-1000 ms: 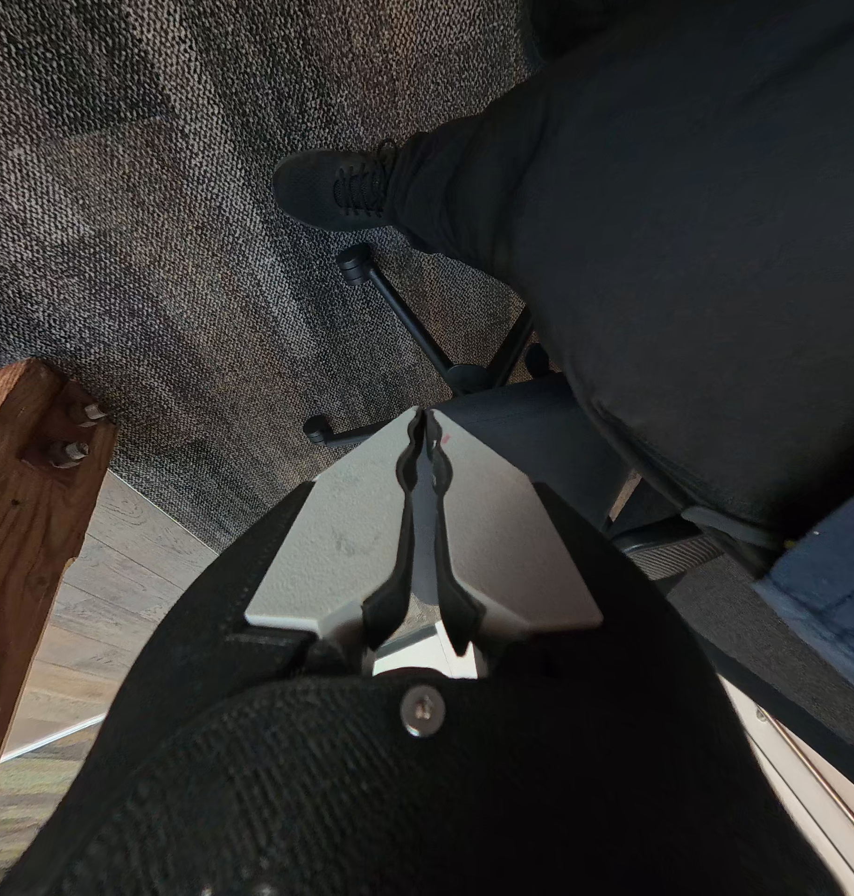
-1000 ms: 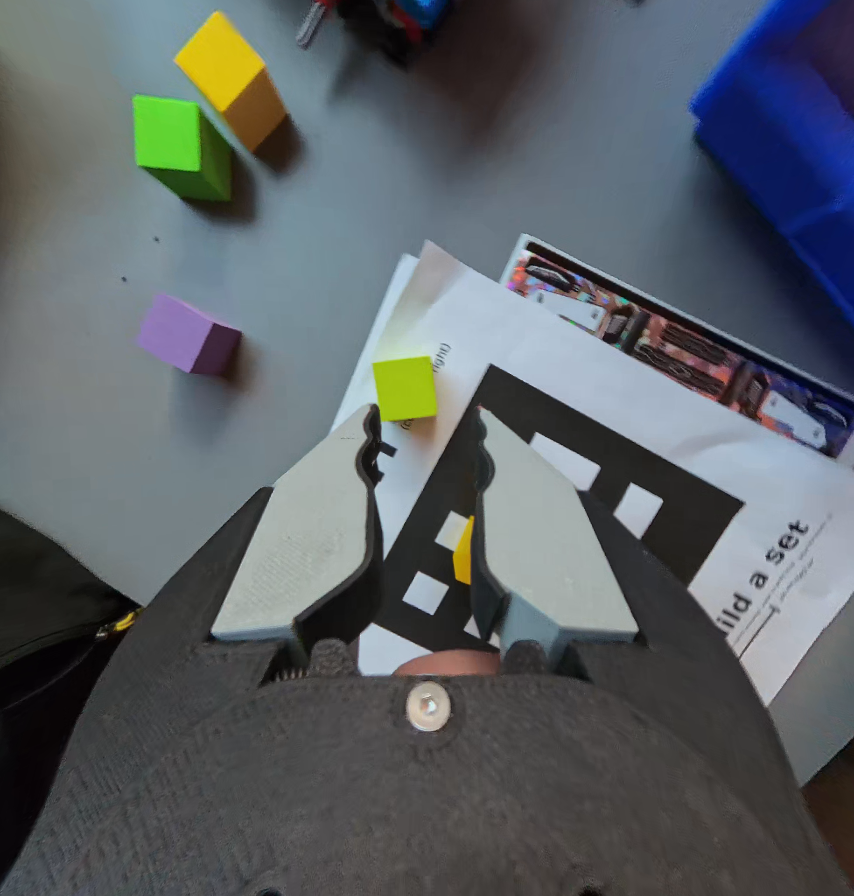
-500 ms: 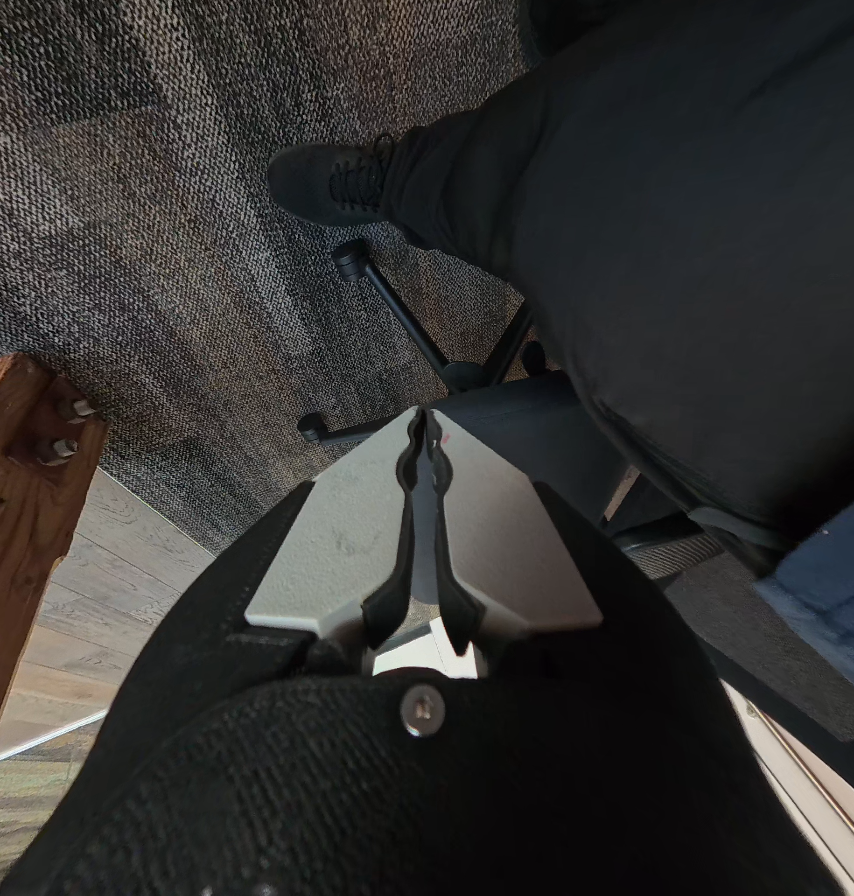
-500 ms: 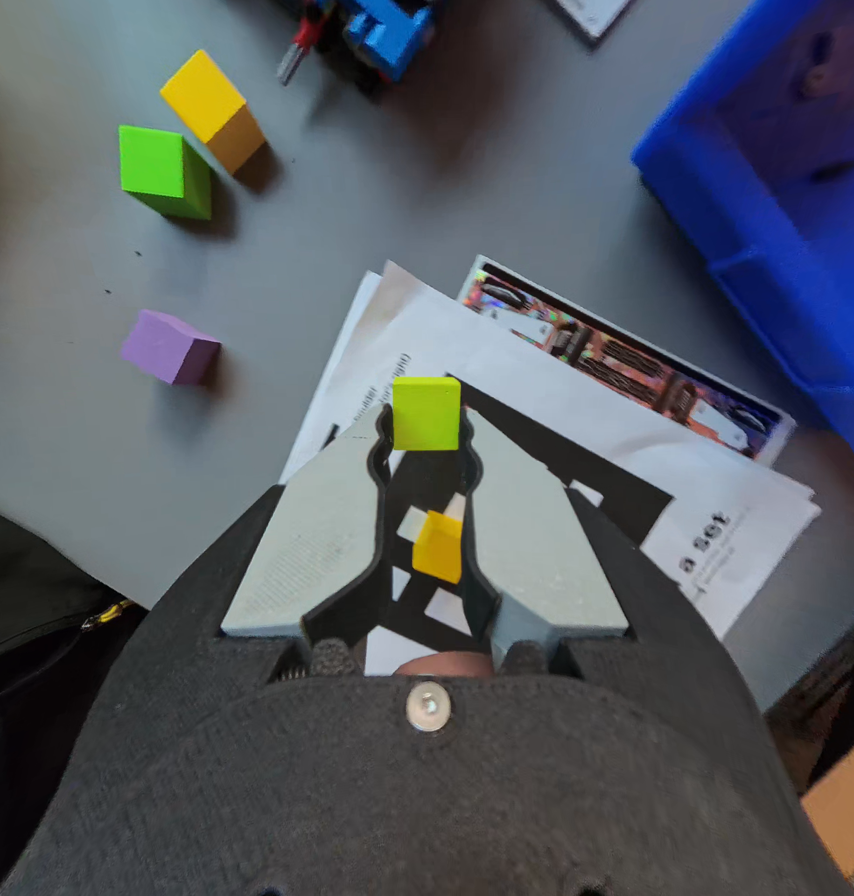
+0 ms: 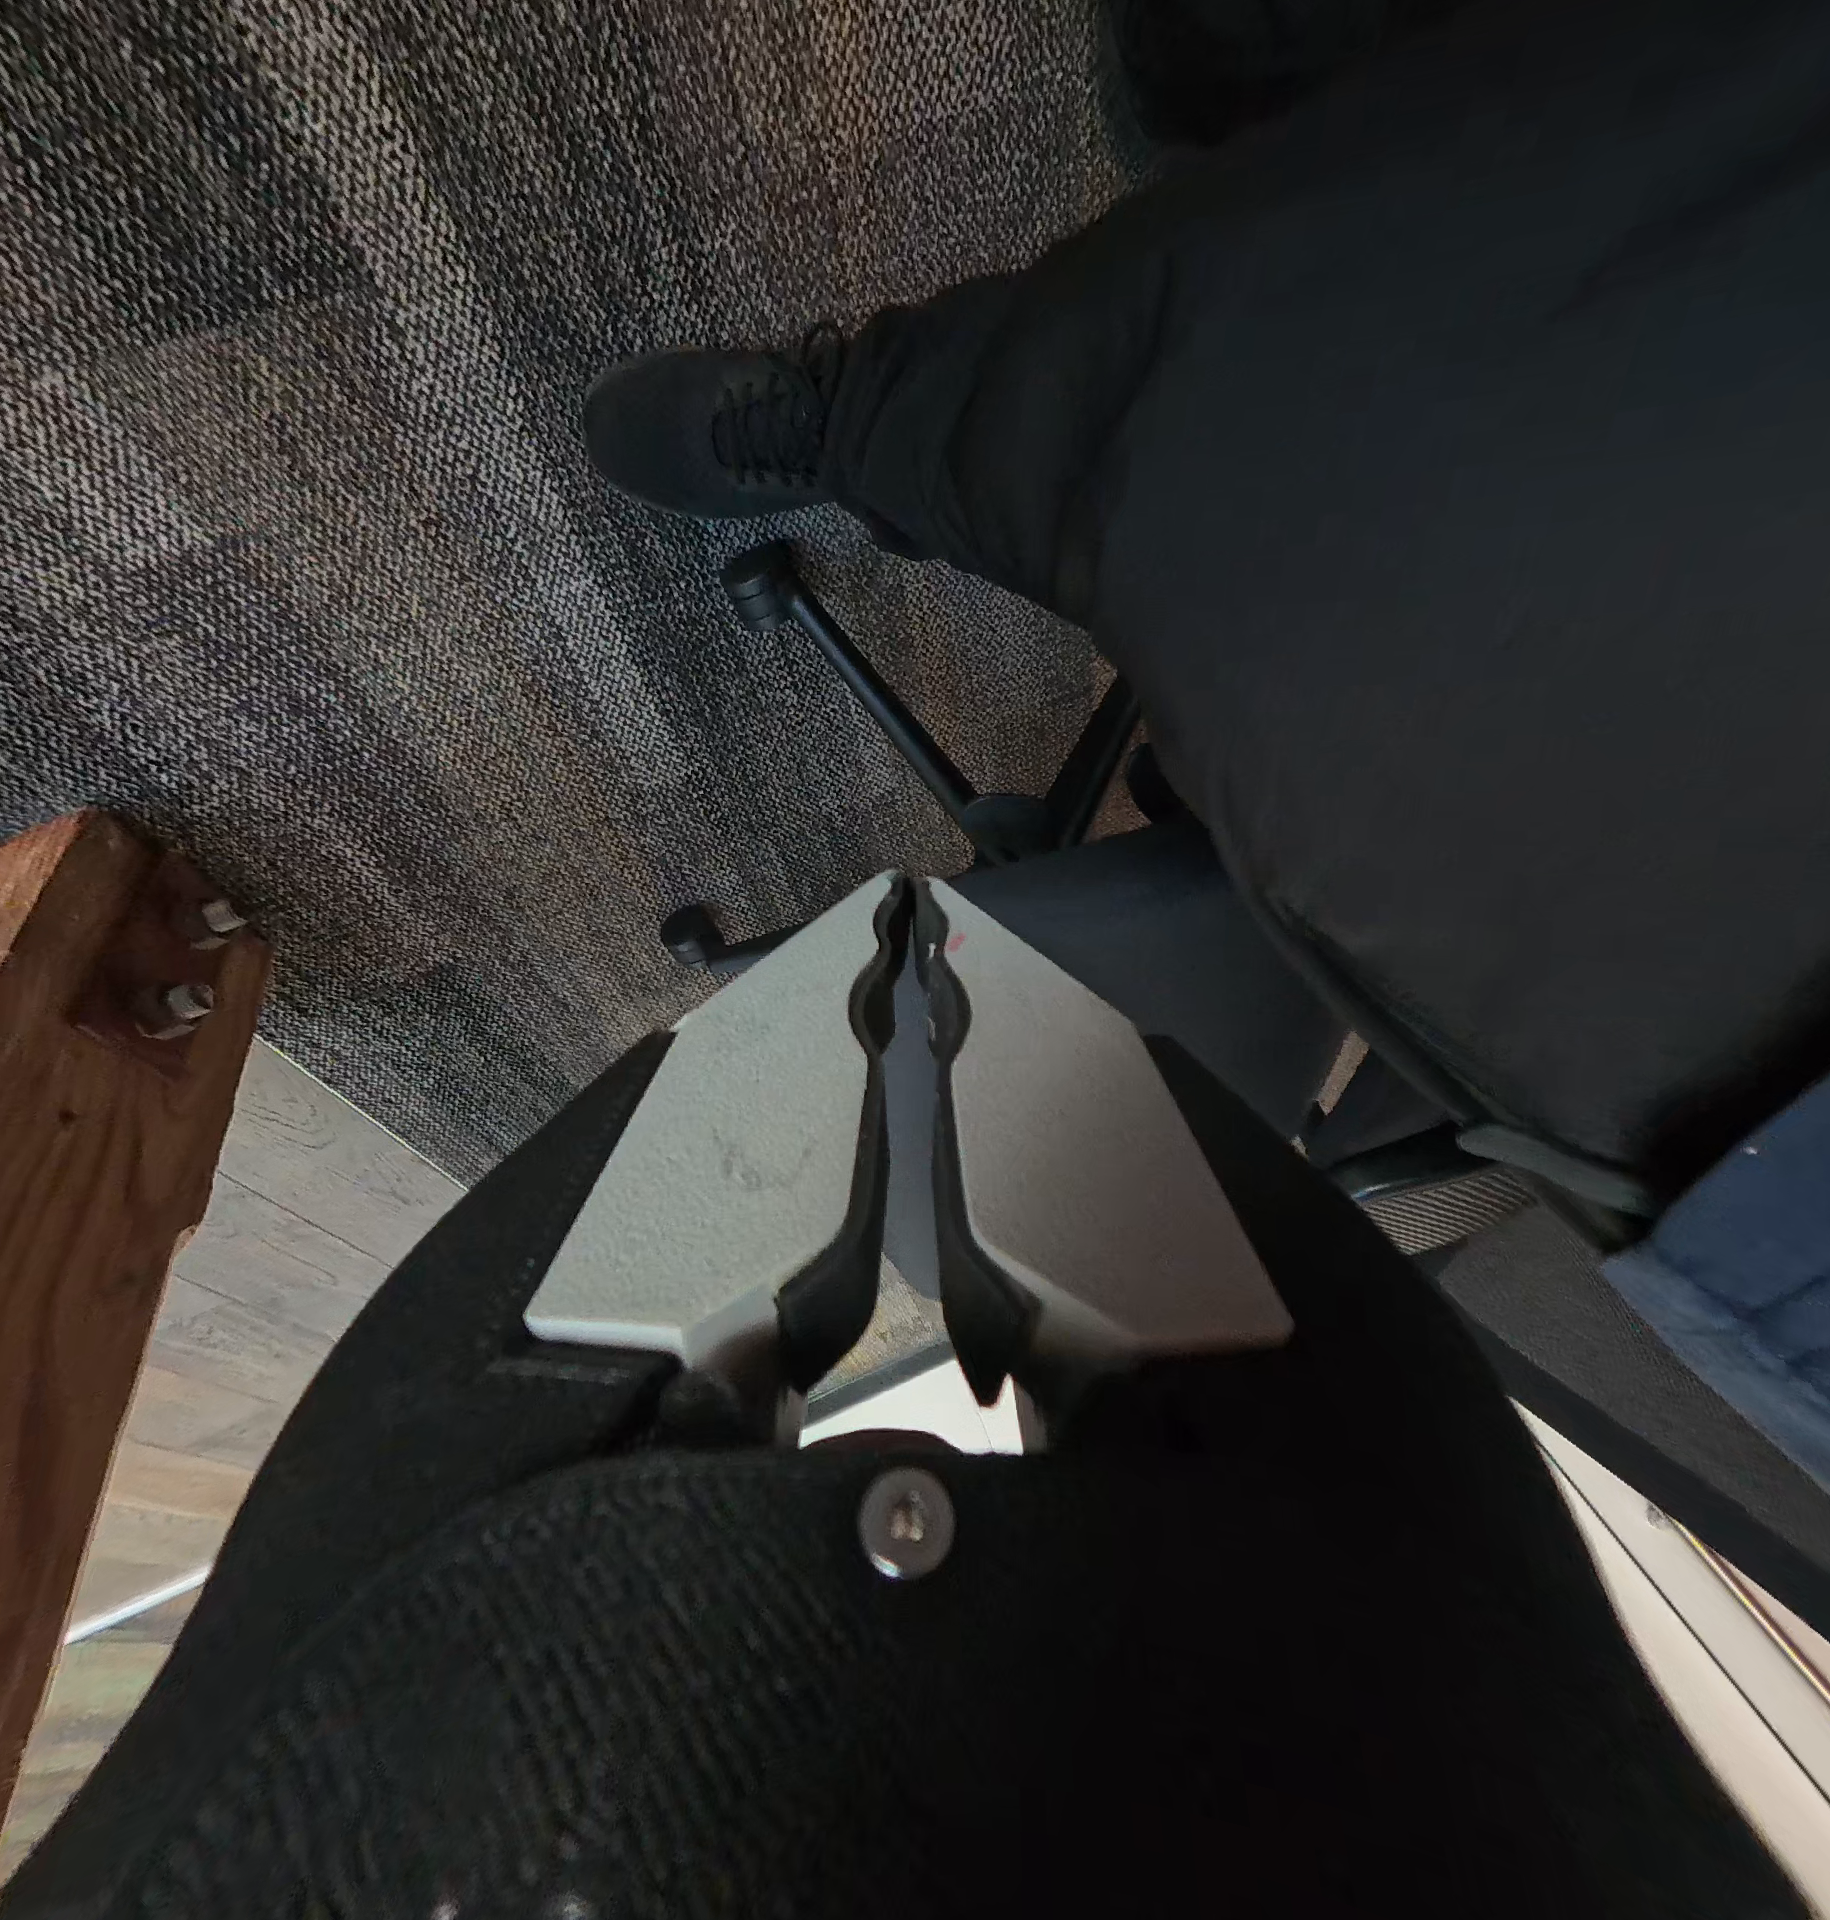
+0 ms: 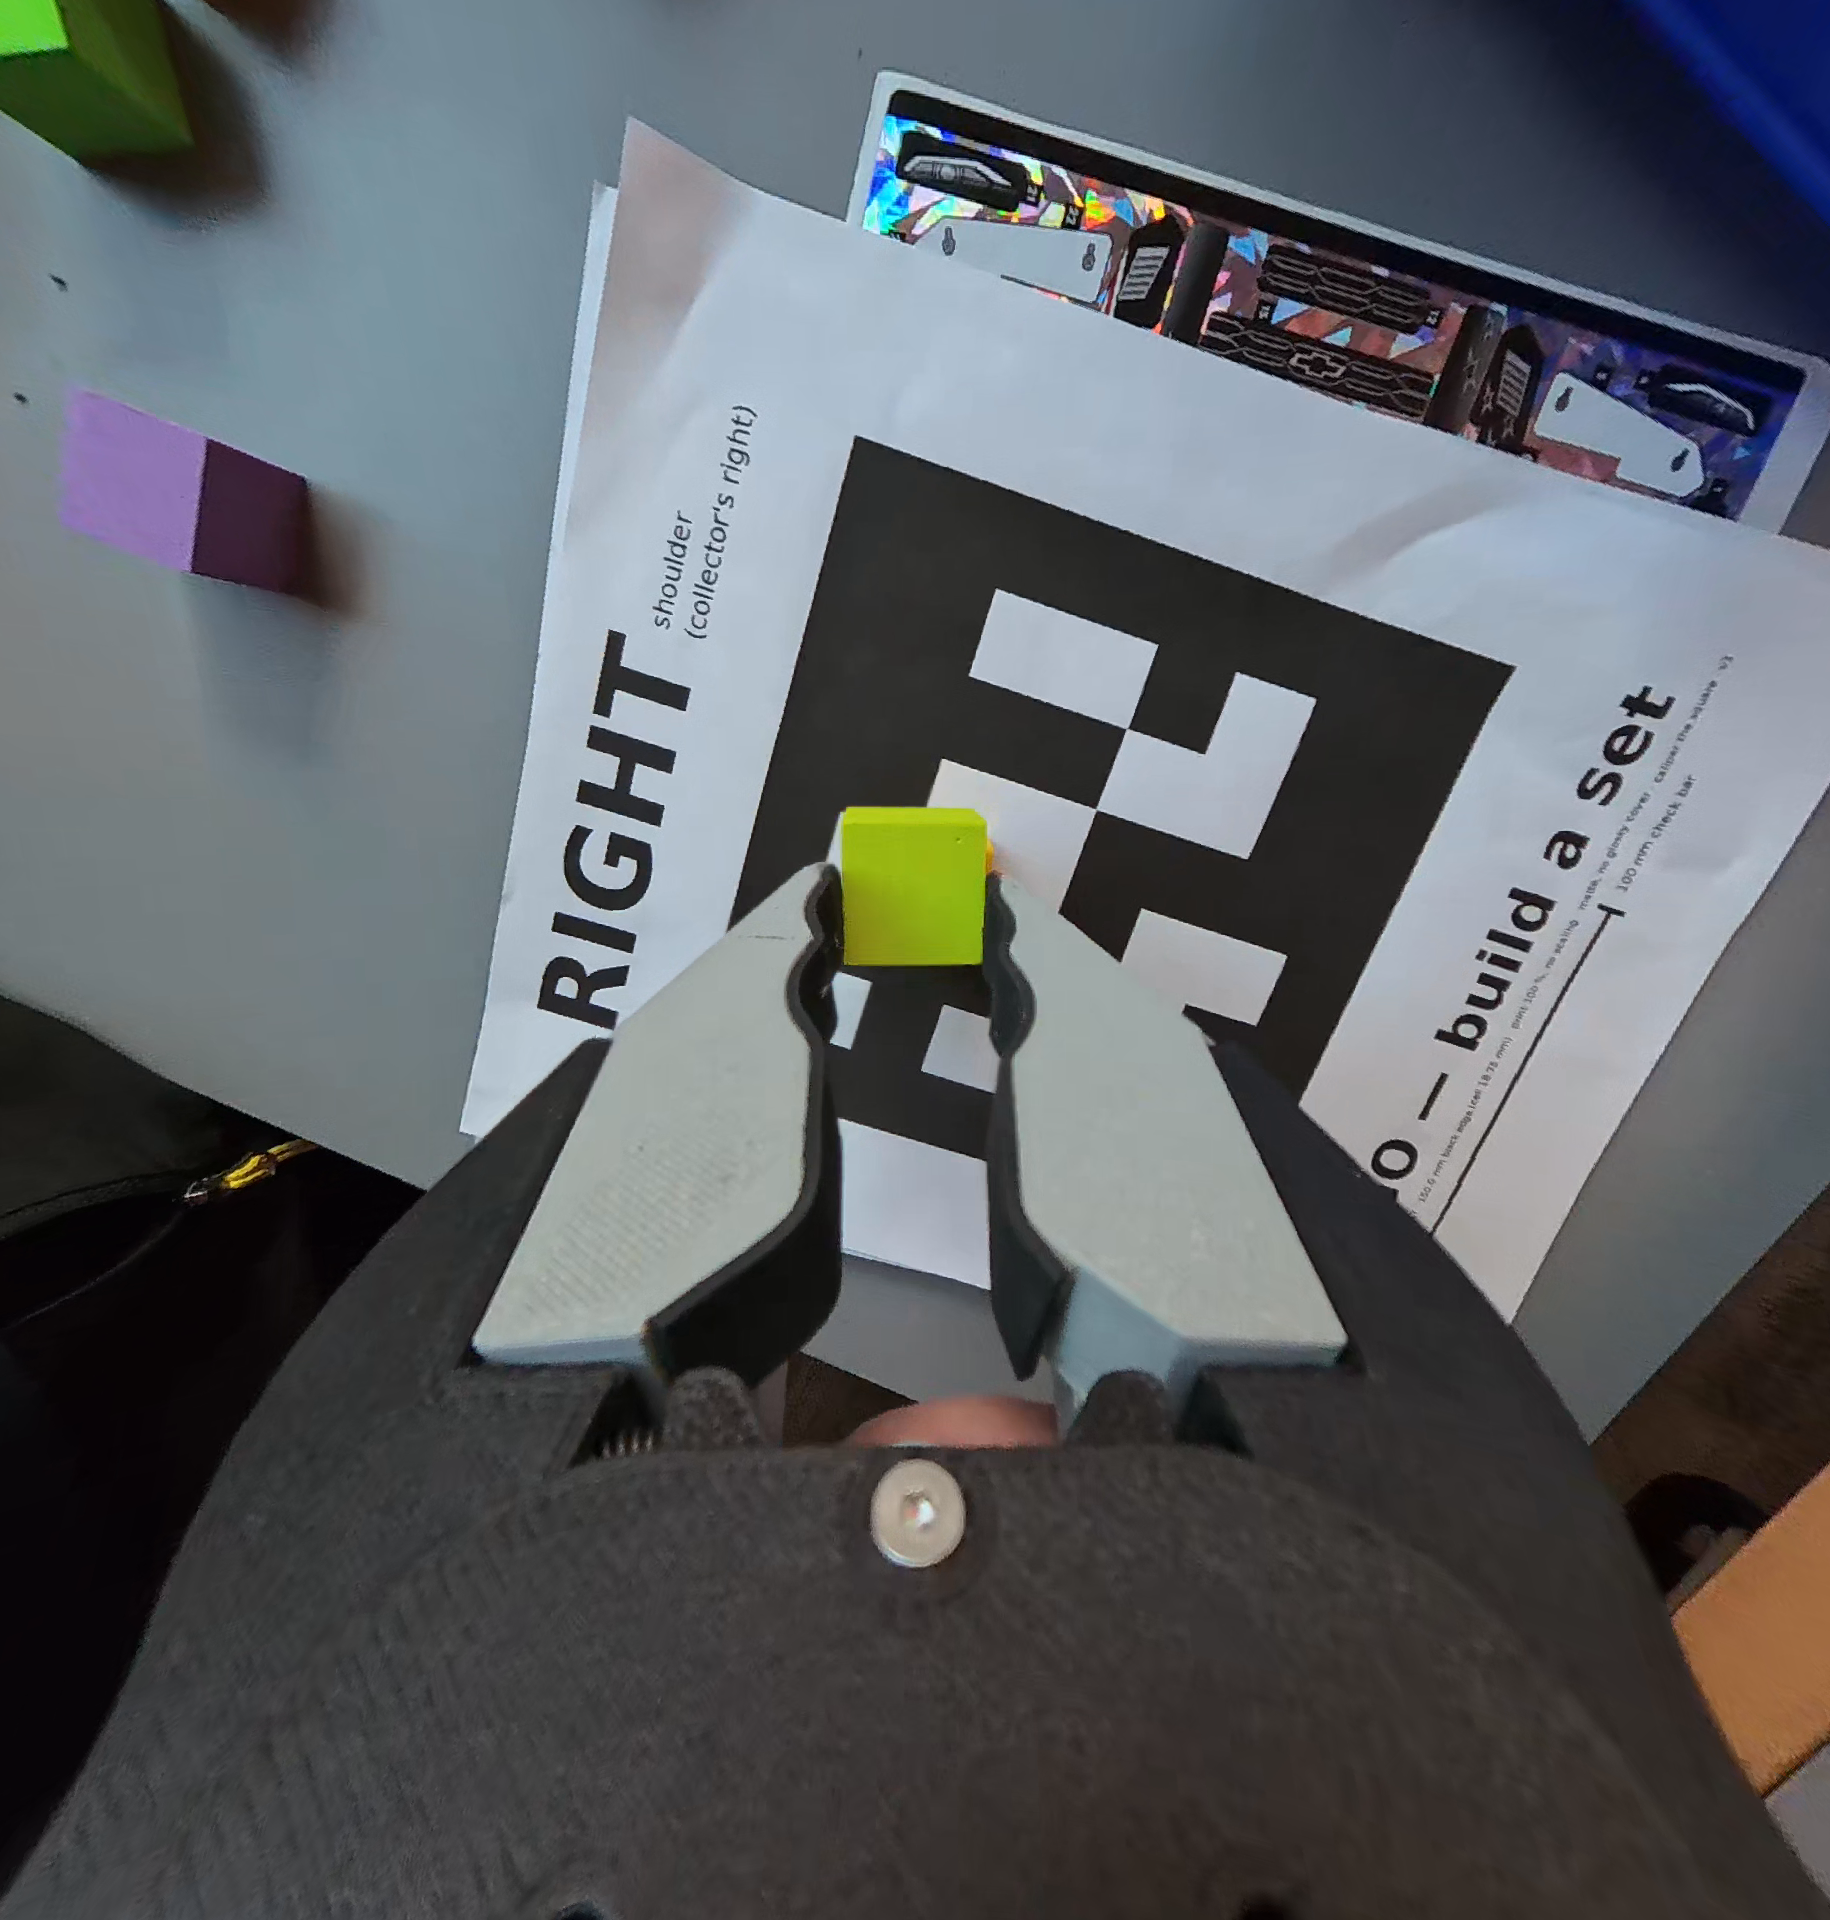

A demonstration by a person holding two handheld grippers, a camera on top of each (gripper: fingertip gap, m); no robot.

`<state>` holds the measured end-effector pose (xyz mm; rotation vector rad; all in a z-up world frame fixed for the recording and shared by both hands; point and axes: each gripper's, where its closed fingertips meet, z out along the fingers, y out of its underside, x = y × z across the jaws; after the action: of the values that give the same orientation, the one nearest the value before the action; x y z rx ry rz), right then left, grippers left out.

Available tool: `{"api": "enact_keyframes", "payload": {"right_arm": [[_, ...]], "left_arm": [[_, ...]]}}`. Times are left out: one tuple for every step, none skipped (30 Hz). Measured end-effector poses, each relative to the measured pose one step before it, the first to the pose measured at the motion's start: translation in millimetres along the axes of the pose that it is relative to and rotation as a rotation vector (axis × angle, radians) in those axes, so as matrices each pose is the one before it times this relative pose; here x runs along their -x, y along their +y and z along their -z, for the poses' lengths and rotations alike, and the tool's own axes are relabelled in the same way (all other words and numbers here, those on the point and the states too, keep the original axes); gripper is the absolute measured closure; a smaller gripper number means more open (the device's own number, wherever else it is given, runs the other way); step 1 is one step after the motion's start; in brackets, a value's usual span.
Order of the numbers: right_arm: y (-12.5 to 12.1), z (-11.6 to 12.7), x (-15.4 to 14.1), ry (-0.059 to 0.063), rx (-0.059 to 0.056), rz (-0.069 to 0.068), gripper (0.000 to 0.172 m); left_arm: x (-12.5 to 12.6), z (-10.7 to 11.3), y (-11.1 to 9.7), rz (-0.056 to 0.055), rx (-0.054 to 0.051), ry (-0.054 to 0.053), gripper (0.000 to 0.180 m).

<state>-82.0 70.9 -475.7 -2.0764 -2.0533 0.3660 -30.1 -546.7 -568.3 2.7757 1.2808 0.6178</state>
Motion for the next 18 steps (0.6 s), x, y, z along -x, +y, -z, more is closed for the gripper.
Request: {"api": "enact_keyframes", "payload": {"right_arm": [[1.41, -0.81, -1.21, 0.0079, 0.0032, -0.0021, 0.147], [1.1, -0.53, -0.6, 0.0011, 0.0012, -0.0055, 0.147], [0.41, -0.2, -0.66, -0.0002, -0.0022, -0.0076, 0.147], [0.15, 0.16, -1.08, 0.0017, -0.0018, -0.0081, 0.148], [0.12, 0.06, -0.86, 0.0, -0.0014, -0.0092, 0.148], [-0.04, 0.03, -0.34, -0.0018, -0.0004, -0.0102, 0.147], [0.16, 0.09, -0.29, 0.0002, 0.0001, -0.0078, 0.148], [0.43, 0.1, -0.62, 0.0048, 0.0023, -0.0038, 0.148], [0.38, 0.36, -0.42, 0.006, 0.0016, -0.0019, 0.147], [0.03, 0.48, 0.4, 0.0017, -0.0016, -0.0022, 0.147], [-0.16, 0.7, 1.04, -0.0021, -0.003, -0.0036, 0.148], [-0.03, 0.67, 0.81, -0.0002, -0.0016, -0.004, 0.148], [0.12, 0.52, -0.46, 0.0058, -0.0015, -0.0025, 0.147], [0.11, 0.29, -0.42, 0.0044, -0.0026, -0.0033, 0.148], [0.12, -0.18, 0.43, -0.0042, -0.0012, -0.0069, 0.148], [0.89, -0.54, 0.61, -0.0053, 0.0034, -0.0073, 0.148], [0.84, -0.55, -0.26, 0.0005, 0.0043, -0.0035, 0.147], [0.72, -0.54, -0.36, 0.001, 0.0022, -0.0019, 0.147]], "left_arm": [[1.15, 1.13, -1.12, 0.0, -0.0027, -0.0023, 0.18], [1.05, 0.9, -0.57, 0.0009, -0.002, -0.0016, 0.18], [0.79, 0.56, -0.13, 0.0018, -0.001, -0.0007, 0.18], [0.81, 0.16, 0.43, 0.0029, 0.0001, -0.0004, 0.18], [0.41, -0.08, 0.84, 0.0033, 0.0005, 0.0003, 0.18], [0.1, -0.5, 1.2, 0.0033, 0.002, 0.0014, 0.18], [-0.22, -0.64, 1.6, 0.0024, 0.0027, 0.0015, 0.18], [-0.18, -0.88, 1.72, 0.0012, 0.0033, 0.001, 0.18], [-0.41, -0.94, 1.64, 0.0007, 0.0036, 0.0009, 0.18], [-0.44, -0.97, 1.43, 0.0009, 0.0027, 0.0014, 0.18], [-0.54, -0.81, 1.27, 0.0014, 0.0018, 0.0019, 0.18], [-0.57, -0.77, 0.84, 0.0016, 0.0012, 0.0021, 0.18], [-0.5, -0.69, 0.65, 0.0011, 0.0007, 0.0016, 0.18], [-0.44, -0.64, 0.39, 0.0003, 0.0008, 0.0012, 0.18], [-0.35, -0.45, 0.13, -0.0002, 0.0009, 0.0013, 0.18], [-0.41, -0.22, -0.12, -0.0007, 0.0007, 0.0012, 0.18], [-0.24, -0.03, -0.35, -0.0016, -0.0001, 0.0008, 0.18], [0.01, 0.21, -0.68, -0.0024, -0.0007, -0.0004, 0.18]]}}
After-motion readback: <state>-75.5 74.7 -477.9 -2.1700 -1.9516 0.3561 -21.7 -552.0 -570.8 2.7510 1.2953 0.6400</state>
